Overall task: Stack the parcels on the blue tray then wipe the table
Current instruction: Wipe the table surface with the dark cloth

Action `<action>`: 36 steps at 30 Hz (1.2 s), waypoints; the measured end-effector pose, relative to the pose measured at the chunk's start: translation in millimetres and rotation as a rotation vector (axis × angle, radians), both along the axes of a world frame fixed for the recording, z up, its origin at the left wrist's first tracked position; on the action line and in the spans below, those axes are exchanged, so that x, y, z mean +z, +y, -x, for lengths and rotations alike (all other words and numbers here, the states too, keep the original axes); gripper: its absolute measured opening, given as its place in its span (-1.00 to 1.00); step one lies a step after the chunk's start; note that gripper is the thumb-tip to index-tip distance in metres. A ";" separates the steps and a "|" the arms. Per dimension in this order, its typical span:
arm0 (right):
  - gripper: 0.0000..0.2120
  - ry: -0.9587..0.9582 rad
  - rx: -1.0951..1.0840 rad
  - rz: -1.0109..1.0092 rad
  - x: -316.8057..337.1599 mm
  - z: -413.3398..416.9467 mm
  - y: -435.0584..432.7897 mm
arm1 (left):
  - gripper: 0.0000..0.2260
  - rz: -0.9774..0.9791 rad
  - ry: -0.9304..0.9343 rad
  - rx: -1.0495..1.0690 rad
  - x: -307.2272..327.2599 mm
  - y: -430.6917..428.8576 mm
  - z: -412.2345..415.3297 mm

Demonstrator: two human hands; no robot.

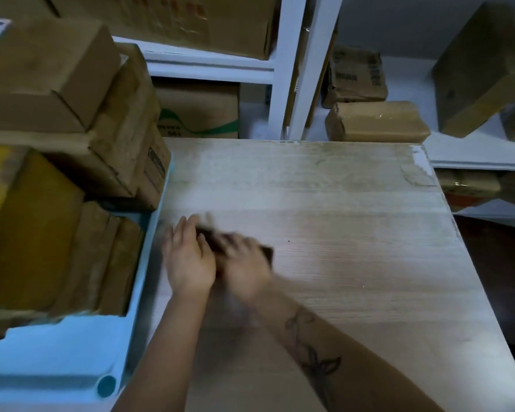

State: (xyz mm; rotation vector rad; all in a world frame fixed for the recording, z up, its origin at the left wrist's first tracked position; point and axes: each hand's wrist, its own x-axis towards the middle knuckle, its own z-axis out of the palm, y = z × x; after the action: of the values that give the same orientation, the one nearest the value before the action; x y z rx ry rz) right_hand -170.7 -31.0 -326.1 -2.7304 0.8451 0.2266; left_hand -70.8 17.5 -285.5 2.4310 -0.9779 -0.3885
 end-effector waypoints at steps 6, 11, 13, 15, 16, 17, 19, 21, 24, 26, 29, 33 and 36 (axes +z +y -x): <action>-0.54 0.103 -0.841 -0.123 10.9 43.7 -76.5 | -0.59 0.008 -0.002 -0.047 -0.6 22.7 -11.7; -0.50 -0.019 -0.423 -0.146 6.6 -48.5 -24.6 | -0.50 0.022 0.048 -0.111 -0.7 44.9 -12.3; -0.48 0.026 -0.214 -0.252 8.3 -83.5 7.4 | -0.52 0.083 0.099 -0.075 0.0 51.4 -15.3; -0.48 0.066 -0.096 -0.287 12.3 -91.5 24.7 | -0.57 0.134 0.118 -0.023 0.5 57.2 -20.3; -0.47 0.058 -0.066 -0.234 14.4 -86.4 26.9 | -0.58 0.140 0.111 -0.019 0.9 59.3 -22.5; -0.47 0.041 -0.061 -0.163 15.6 -75.6 24.4 | -0.58 0.142 0.098 -0.032 1.2 60.7 -23.9; -0.48 -0.016 -0.174 -0.090 14.1 -43.8 11.3 | -0.56 0.144 0.085 -0.065 3.1 59.6 -21.4; -0.48 -0.050 -0.367 -0.083 13.0 -2.3 -5.2 | -0.56 0.122 0.108 -0.062 6.5 55.5 -13.0; -0.48 -0.043 -0.690 -0.079 9.6 70.1 -26.4 | -0.56 0.137 0.119 -0.122 6.0 51.5 -0.4; -0.48 -0.030 -0.896 -0.077 8.4 107.5 -31.1 | -0.56 0.128 0.118 -0.178 2.5 52.8 5.5; -0.44 0.012 -1.026 -0.089 11.1 105.7 -17.3 | -0.56 0.094 0.152 -0.216 -0.9 58.1 15.6; -0.45 -0.050 -0.590 -0.126 12.0 46.9 43.1 | -0.55 0.093 0.164 -0.263 -0.7 53.7 34.4; -0.46 -0.038 -0.332 -0.157 11.0 37.9 74.2 | -0.54 0.064 0.195 -0.247 3.7 43.1 44.6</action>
State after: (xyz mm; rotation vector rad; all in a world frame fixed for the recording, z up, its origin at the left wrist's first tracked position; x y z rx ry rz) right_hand -208.6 43.2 -315.1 -2.3981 1.1958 0.1634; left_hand -115.4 60.6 -281.8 2.1730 -1.1864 -0.6563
